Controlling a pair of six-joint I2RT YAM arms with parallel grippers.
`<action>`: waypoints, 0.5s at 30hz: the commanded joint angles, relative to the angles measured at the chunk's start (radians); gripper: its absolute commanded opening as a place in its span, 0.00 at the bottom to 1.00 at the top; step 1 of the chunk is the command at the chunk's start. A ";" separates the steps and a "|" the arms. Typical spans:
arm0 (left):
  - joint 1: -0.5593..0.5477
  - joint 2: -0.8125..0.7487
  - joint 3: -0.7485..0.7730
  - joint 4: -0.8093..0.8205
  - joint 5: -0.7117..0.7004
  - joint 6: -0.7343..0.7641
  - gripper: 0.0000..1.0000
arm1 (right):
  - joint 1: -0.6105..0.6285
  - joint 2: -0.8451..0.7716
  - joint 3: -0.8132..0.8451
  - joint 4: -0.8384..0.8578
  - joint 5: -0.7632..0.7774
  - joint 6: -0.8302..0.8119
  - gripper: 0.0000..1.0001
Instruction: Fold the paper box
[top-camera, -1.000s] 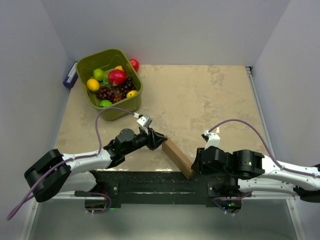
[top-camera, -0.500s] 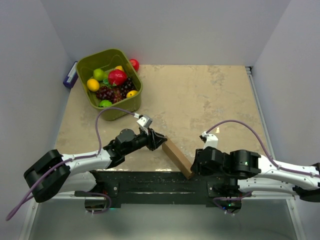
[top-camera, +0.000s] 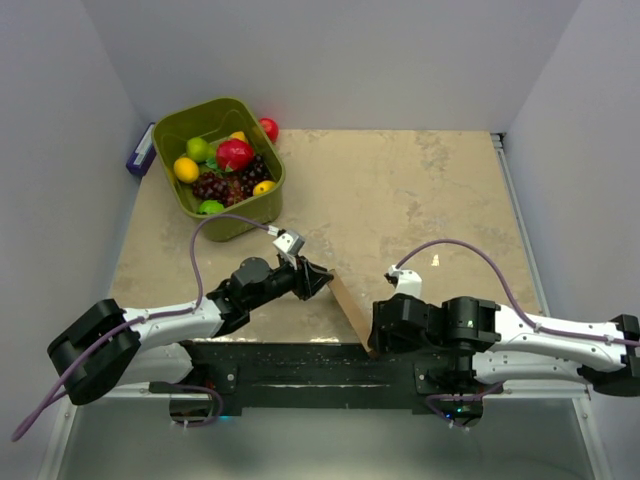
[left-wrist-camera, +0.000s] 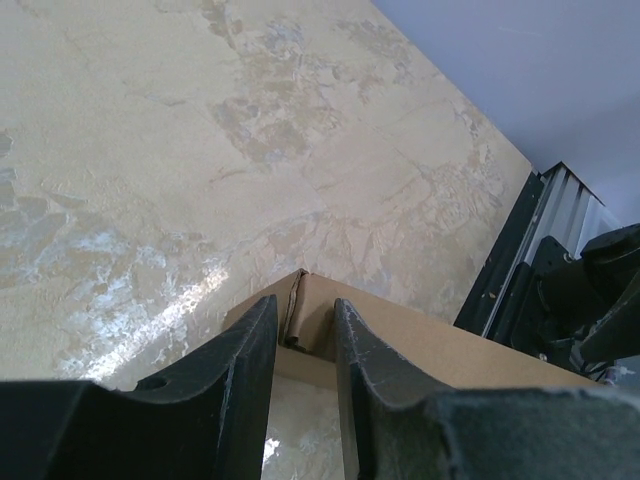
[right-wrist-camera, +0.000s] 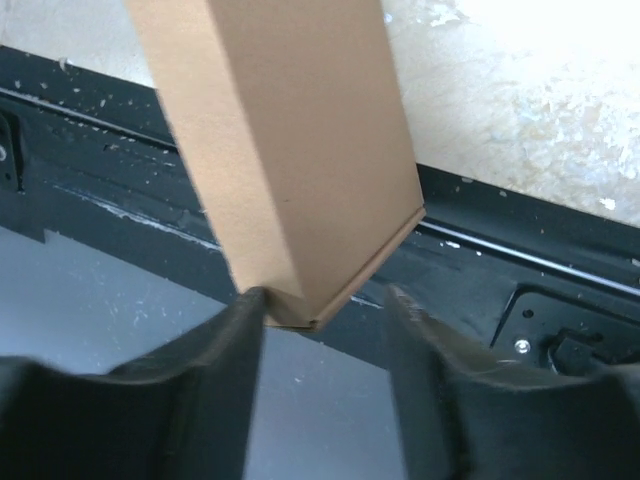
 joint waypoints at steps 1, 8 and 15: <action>-0.008 0.030 -0.020 -0.175 -0.029 0.061 0.33 | -0.001 0.032 -0.011 -0.126 0.088 -0.023 0.60; -0.012 0.028 -0.020 -0.170 -0.022 0.067 0.33 | -0.001 0.057 0.128 -0.083 0.193 -0.092 0.72; -0.014 0.037 -0.017 -0.165 -0.021 0.067 0.33 | -0.001 0.160 0.211 0.033 0.245 -0.201 0.78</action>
